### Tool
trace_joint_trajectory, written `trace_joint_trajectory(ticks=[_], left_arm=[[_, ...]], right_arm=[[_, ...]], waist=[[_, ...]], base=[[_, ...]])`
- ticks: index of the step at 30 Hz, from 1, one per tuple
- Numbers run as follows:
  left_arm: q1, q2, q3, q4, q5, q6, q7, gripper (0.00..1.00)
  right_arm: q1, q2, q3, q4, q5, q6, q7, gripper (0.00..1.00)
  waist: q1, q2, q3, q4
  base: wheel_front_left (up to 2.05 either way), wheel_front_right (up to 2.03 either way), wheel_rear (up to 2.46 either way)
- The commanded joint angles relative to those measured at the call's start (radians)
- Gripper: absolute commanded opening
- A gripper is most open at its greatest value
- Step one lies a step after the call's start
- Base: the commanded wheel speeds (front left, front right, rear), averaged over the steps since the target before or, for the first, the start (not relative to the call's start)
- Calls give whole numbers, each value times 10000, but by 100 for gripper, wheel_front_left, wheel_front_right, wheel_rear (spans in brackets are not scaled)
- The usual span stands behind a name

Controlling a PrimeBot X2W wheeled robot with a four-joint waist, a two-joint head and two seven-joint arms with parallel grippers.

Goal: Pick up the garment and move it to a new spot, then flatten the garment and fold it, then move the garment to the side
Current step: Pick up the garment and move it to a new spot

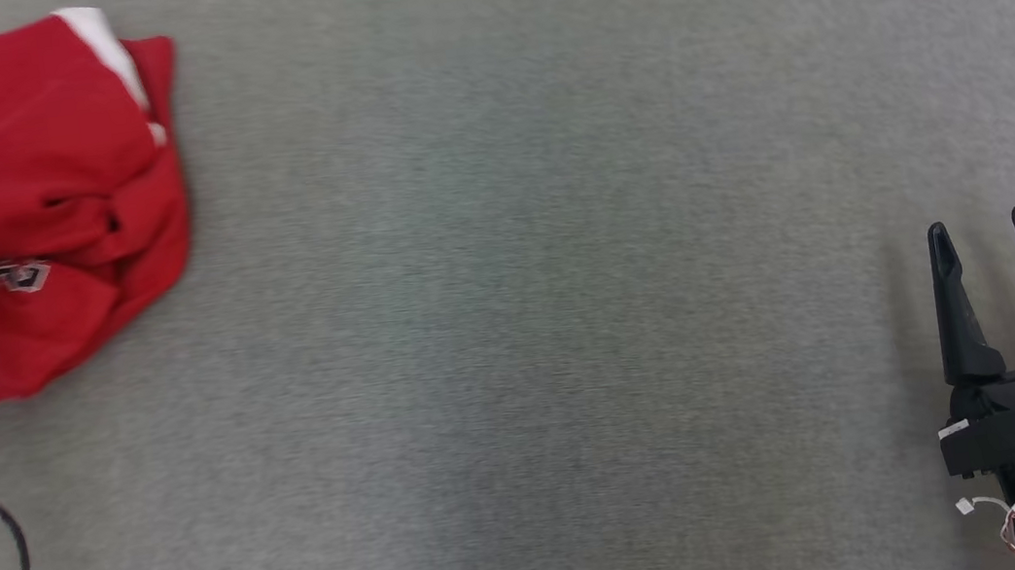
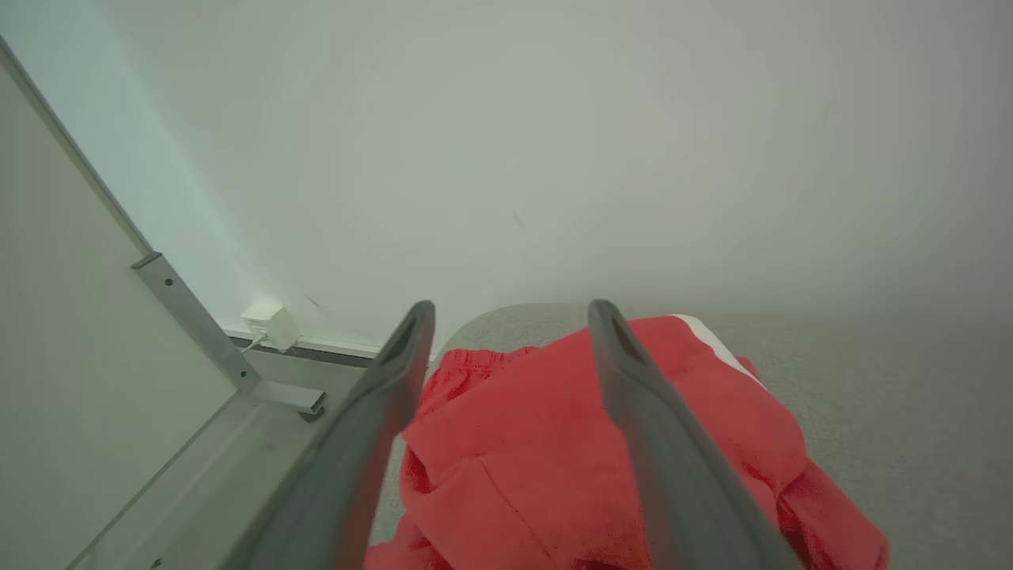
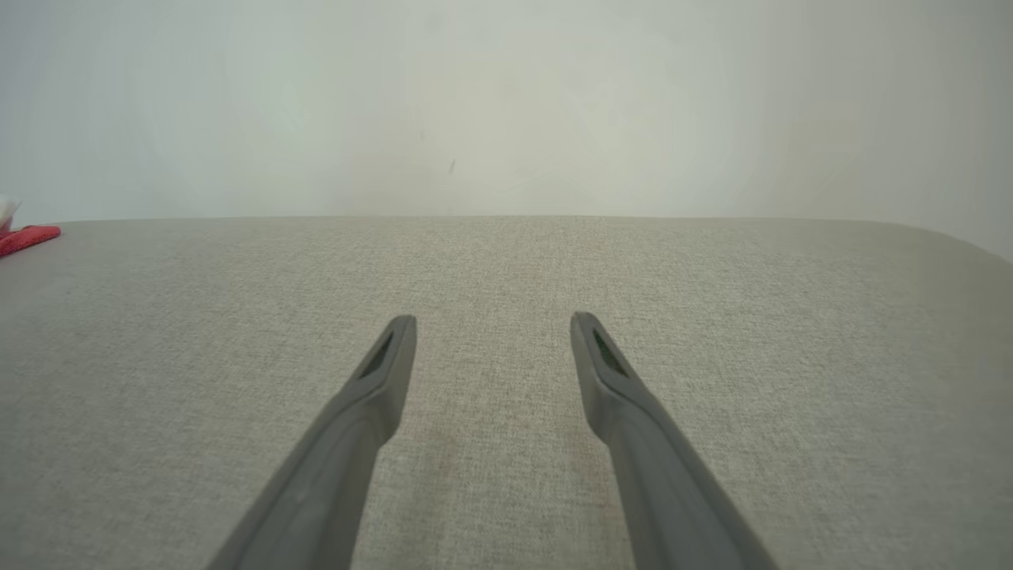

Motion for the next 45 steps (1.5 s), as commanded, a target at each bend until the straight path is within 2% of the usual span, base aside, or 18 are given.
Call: trace_joint_trajectory(ticks=[1, 2, 3, 10, 14, 15, 16, 19, 25, 28, 33, 37, 45], left_arm=[[-144, 179, -16, 430, -76, -11, 401, 100], [-137, 245, -102, 619, -84, -20, 645, 100], [-24, 313, -131, 1040, -246, -24, 1388, 100], [14, 768, -666, 1711, -645, -53, 3368, 100], [247, 801, -948, 1965, -792, -59, 4202, 100], [222, 803, -975, 2021, -857, -60, 4381, 41], [228, 843, -1105, 2017, -797, -61, 4528, 0], [118, 940, -1227, 1786, -780, -64, 4477, 0], [-220, 1203, -1267, 1308, -420, 204, 3688, 0], [-496, 1424, -1268, 921, -112, 442, 2774, 0], [-1234, 1617, -1597, 62, 323, 433, 1596, 0], [-2011, 1494, -1991, -699, 454, 279, 1245, 0], [-3411, 532, -3352, -2200, 295, 43, 1501, 0]], right_arm=[[-140, 51, -49, -35, -38, -21, -7, 100], [-139, 52, -95, -34, -25, -21, -7, 100], [-108, 59, -149, -39, -14, -21, -7, 100], [-130, 17, -156, -29, 58, -21, -8, 100], [-141, 87, -95, -54, -48, -21, -9, 100], [-155, 90, -76, -52, -45, -21, -9, 100], [-158, 94, -65, -49, -44, -21, -9, 100], [-121, 110, -86, -17, -22, -21, -9, 100], [-96, 294, -52, 4, -31, -21, -9, 100], [-52, 430, 4, 91, -9, -21, -9, 100], [18, 636, 46, 288, 132, -21, -9, 100], [160, 819, 30, 361, 216, -21, -9, 100], [246, 1171, 97, 432, 267, -21, -8, 100]], waist=[[-2, -2, 650, -775], [-2, -2, 637, -798], [-2, -2, 580, -841], [-2, -2, 457, -957], [-2, -2, 420, -1028], [-2, -2, 413, -1046], [-2, -2, 397, -1058], [-2, -2, 312, -1063], [-2, -2, 13, -1079], [-2, -2, -235, -1114], [-2, -2, -737, -1288], [-2, -2, -1049, -1535], [-2, -2, -1301, -2401]], base=[[0, 0, 0], [0, 0, 0], [0, 0, 0], [0, 0, 0], [0, 0, 0], [0, 0, 0], [0, 0, 0], [0, 0, 0], [0, 0, 0], [0, 0, 0], [0, 0, 0], [0, 0, 0], [0, 0, 0]])
